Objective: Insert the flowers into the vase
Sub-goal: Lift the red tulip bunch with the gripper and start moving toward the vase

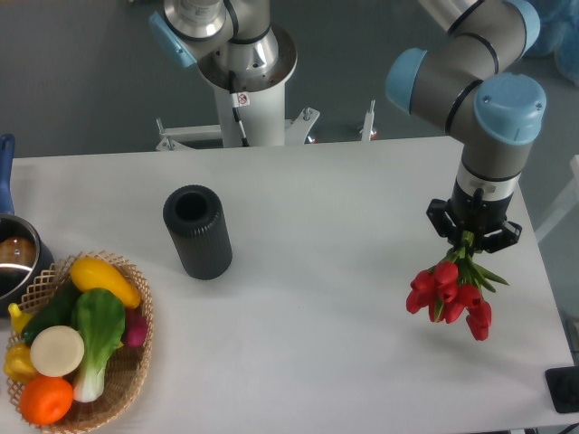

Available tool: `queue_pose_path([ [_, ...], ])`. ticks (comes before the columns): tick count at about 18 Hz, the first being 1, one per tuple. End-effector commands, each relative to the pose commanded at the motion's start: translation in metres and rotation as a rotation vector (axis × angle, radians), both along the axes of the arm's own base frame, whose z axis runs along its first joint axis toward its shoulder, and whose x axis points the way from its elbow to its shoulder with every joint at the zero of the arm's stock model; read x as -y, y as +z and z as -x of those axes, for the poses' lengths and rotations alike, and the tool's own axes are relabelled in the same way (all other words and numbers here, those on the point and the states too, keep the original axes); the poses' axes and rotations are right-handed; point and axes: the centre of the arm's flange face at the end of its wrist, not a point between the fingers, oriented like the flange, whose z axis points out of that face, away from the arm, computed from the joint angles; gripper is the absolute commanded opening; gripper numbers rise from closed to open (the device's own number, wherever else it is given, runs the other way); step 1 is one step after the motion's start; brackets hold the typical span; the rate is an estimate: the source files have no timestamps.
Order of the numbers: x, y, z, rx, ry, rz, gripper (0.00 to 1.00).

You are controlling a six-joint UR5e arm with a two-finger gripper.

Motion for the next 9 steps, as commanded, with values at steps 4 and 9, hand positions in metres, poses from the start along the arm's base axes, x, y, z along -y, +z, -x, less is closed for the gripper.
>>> queue_pose_path([
  [4, -0.001, 0.005, -0.002, -0.005, -0.002, -0.007, 0.00],
  [9, -0.012, 0.018, -0.011, 0.012, -0.021, -0.095, 0.00],
])
